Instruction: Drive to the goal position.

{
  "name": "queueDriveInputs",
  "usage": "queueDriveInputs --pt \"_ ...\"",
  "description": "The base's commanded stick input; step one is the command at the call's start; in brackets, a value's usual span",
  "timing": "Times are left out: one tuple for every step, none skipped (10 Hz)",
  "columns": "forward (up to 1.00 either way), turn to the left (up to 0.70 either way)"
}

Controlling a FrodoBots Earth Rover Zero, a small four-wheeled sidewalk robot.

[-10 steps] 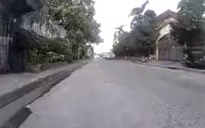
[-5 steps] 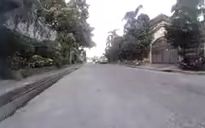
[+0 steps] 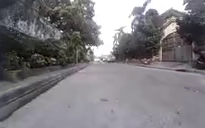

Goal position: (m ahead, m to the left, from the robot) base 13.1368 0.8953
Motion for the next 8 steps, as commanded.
queueDriveInputs --pt "1.0 0.12" --pt "1.0 0.12" --pt "1.0 0.12" --pt "1.0 0.12" --pt "1.0 0.12" --pt "1.0 0.12" --pt "1.0 0.12" --pt "1.0 0.12"
